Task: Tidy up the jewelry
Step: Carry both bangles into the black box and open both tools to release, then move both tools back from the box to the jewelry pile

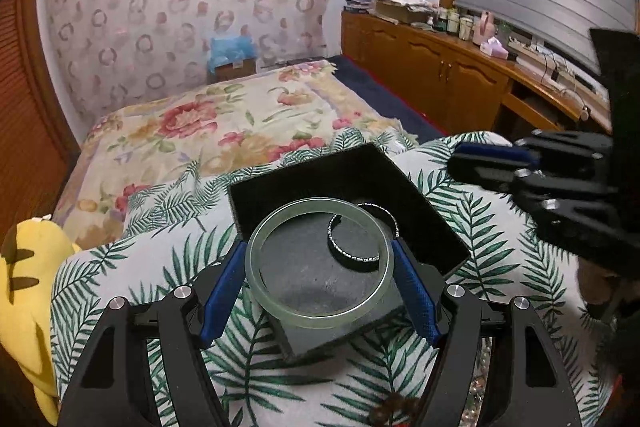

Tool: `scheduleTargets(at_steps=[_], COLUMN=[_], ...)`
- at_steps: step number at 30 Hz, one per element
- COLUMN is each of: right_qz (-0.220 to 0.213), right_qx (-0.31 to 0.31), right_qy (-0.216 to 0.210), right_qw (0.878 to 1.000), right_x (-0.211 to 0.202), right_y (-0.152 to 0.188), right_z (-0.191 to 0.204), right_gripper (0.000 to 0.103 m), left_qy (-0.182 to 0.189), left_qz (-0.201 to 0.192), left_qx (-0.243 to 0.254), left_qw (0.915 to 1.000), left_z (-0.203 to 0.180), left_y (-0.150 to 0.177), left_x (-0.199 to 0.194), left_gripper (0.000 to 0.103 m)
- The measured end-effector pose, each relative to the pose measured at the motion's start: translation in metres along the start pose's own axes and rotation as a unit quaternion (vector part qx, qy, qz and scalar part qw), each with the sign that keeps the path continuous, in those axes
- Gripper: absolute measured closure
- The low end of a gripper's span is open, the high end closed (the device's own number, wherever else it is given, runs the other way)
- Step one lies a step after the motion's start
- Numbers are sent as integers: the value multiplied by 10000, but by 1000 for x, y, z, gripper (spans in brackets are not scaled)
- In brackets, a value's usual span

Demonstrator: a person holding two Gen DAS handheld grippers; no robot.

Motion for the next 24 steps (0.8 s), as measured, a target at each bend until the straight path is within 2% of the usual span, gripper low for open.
scheduleTargets(at_steps=[7,9,15,24], right_qz=[-67,-69,-87,92], right_qx=[-85,-101,-112,-100], right_qy=[34,12,22,20], right_qw=[9999,9999,9999,9999], right_x=[-16,-21,-44,-62], right_y=[8,11,25,54], right_z=[3,6,17,37], right_gripper=[85,85,85,83], left_qy=[-40,-15,17,-11], left_qz=[19,-66,-219,-326], left_qx=[34,18,-64,-149], left_qw=[10000,10000,9997,9994], left_z=[-4,-6,-8,-12], left_y=[-2,-3,1,28], left_x=[4,-2,-29,-73], left_gripper=[31,26,26,26])
Point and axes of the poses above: each gripper's, at about its wrist camera, not at the fingertips, and x roughly the way its jaws point, z to its left, y to its underside, the point moved 8 cm from there along x, roughly the way its jaws point, and after that the axes turned 7 degrees about -z, right-handed, at the moved point
